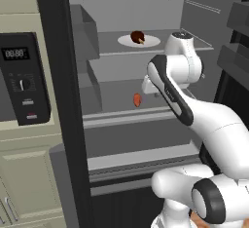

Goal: Transport the steak from the fridge to the microwave and turn on the microwave.

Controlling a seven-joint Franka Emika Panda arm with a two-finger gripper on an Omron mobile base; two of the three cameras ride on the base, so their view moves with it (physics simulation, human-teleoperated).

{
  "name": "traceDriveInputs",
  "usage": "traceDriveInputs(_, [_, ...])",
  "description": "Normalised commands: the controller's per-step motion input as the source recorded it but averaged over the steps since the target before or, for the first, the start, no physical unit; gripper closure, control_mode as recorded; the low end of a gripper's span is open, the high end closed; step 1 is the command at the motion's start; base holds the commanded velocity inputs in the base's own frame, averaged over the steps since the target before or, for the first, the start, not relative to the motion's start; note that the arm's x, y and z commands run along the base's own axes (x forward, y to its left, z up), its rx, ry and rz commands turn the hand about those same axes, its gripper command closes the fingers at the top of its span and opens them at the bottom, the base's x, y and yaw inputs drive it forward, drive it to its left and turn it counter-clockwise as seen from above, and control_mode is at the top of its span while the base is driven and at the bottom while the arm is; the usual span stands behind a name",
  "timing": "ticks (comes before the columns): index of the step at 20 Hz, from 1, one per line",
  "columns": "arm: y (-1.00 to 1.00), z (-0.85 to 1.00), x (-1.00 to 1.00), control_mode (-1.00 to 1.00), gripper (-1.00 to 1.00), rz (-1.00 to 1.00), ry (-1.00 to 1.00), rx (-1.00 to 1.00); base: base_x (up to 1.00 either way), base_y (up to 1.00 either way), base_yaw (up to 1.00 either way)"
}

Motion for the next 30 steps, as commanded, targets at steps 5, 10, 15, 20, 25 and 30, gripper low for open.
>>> traceDriveInputs(5, [0.02,0.14,0.00,-1.00,-1.00,0.00,-0.17,0.00,0.00,0.00,0.00])
traceDriveInputs(10, [0.00,0.35,0.00,-1.00,-1.00,0.00,-0.30,-0.03,0.00,0.00,0.00])
traceDriveInputs(15, [0.00,0.40,0.02,-1.00,-1.00,0.00,-0.31,0.00,0.00,0.00,0.00])
traceDriveInputs(20, [0.00,0.62,0.02,-1.00,-1.00,0.00,-0.42,0.00,0.00,0.00,0.00])
traceDriveInputs(25, [0.00,0.67,0.19,-1.00,-1.00,0.00,-0.28,0.00,0.00,0.00,0.00])
traceDriveInputs(30, [0.00,0.53,0.41,-1.00,-1.00,0.00,-0.09,0.00,0.00,0.00,0.00])
